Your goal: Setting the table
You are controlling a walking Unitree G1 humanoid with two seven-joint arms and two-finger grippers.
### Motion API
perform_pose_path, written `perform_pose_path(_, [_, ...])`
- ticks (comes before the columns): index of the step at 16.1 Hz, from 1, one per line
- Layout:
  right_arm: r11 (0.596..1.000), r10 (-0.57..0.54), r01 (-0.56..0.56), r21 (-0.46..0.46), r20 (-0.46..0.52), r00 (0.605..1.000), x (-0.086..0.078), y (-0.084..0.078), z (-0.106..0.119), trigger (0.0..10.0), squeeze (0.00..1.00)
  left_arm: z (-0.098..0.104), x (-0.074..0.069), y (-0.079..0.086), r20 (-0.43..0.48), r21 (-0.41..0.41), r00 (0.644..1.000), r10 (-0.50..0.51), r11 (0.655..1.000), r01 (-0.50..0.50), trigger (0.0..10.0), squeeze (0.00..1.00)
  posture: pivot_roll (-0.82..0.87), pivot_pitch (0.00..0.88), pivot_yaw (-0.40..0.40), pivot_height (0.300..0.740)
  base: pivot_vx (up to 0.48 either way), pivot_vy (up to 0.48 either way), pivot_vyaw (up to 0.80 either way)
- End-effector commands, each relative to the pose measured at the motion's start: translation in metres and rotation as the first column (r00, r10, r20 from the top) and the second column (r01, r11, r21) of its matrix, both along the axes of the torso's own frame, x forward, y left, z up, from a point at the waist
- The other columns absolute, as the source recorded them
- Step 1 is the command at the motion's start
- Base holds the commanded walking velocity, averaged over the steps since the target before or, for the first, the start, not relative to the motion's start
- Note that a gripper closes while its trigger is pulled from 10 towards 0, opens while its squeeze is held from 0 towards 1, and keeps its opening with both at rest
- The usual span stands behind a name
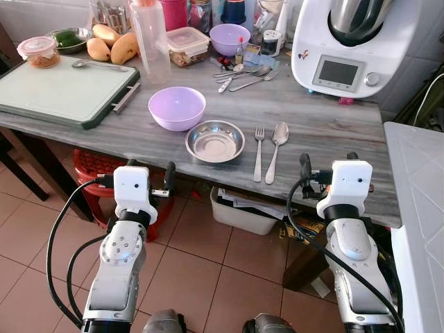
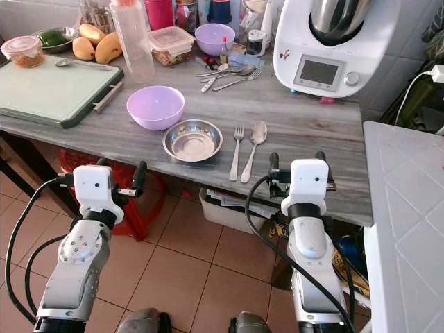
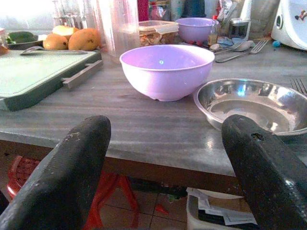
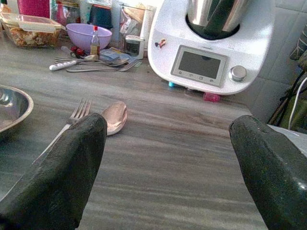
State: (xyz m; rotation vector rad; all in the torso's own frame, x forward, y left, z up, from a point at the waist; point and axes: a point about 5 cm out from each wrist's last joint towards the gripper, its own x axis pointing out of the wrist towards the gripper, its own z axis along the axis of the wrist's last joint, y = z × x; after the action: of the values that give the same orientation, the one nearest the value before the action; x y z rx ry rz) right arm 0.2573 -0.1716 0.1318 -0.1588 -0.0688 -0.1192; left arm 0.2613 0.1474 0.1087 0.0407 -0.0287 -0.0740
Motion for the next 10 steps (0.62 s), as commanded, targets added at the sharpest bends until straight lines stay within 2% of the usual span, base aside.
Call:
perform_pose_path(1, [0.975, 0.056, -0.044, 0.216, -0.050, 0.997, 0.015, 0.021, -0.001, 10.0, 0.00, 0.020, 0.027, -0.016, -0.002, -0.193, 0.991, -0.135, 0.972, 0.132, 10.0, 0.00, 0.02, 0.000, 0.051, 0.740, 0.000, 0.000, 0.00])
perform_pose_path(2, [0.961, -0.005, 0.034, 0.274, -0.106, 0.994, 0.014, 0.012, -0.013, 10.0, 0.00, 0.012, 0.026, -0.013, -0.044, -0.168, 0.995, -0.087, 0.983, 0.078, 10.0, 0.00, 0.03, 0.000, 0.051, 0.740, 0.000, 0.000, 0.00])
perform_pose_path(3, [0.968, 0.034, -0.014, 0.252, -0.075, 0.997, 0.014, 0.015, -0.004, 10.0, 0.00, 0.023, 0.021, -0.019, 0.015, -0.148, 0.988, -0.155, 0.977, 0.155, 10.0, 0.00, 0.02, 0.000, 0.041, 0.740, 0.000, 0.000, 0.00])
perform_pose_path(4, [0.969, 0.074, -0.053, 0.241, -0.082, 0.994, 0.015, 0.014, -0.004, 10.0, 0.00, 0.018, 0.017, -0.019, 0.016, -0.092, 0.990, -0.138, 0.986, 0.138, 10.0, 0.00, 0.02, 0.000, 0.032, 0.740, 0.000, 0.000, 0.00])
perform_pose_path(5, [0.968, 0.064, -0.040, 0.247, -0.089, 0.994, 0.015, 0.011, -0.004, 10.0, 0.00, 0.016, 0.018, -0.016, 0.002, -0.110, 0.995, -0.098, 0.989, 0.098, 10.0, 0.00, 0.02, 0.000, 0.032, 0.740, 0.000, 0.000, 0.00])
perform_pose_path(6, [0.970, 0.074, -0.059, 0.237, -0.053, 0.996, 0.017, 0.010, 0.005, 10.0, 0.00, 0.021, 0.016, -0.017, 0.029, -0.106, 0.994, -0.109, 0.988, 0.112, 10.0, 0.00, 0.01, 0.000, 0.034, 0.740, 0.000, 0.000, 0.00])
perform_pose_path(7, [0.976, 0.086, -0.078, 0.203, -0.033, 0.996, 0.020, 0.011, 0.012, 10.0, 0.00, 0.026, 0.016, -0.014, 0.052, -0.031, 0.993, -0.102, 0.994, 0.104, 10.0, 0.00, 0.00, 0.000, 0.031, 0.740, 0.000, 0.000, 0.00])
perform_pose_path(9, [0.976, 0.116, -0.110, 0.187, -0.023, 0.993, 0.019, 0.014, 0.016, 10.0, 0.00, 0.028, 0.014, -0.007, 0.064, 0.010, 0.996, -0.063, 0.998, 0.063, 10.0, 0.00, 0.00, 0.000, 0.024, 0.740, 0.000, 0.000, 0.00])
perform_pose_path(10, [0.975, 0.112, -0.103, 0.199, -0.033, 0.993, 0.017, 0.013, 0.013, 10.0, 0.00, 0.027, 0.011, -0.005, 0.069, -0.006, 0.996, -0.060, 0.998, 0.060, 10.0, 0.00, 0.00, 0.000, 0.021, 0.740, 0.000, 0.000, 0.00])
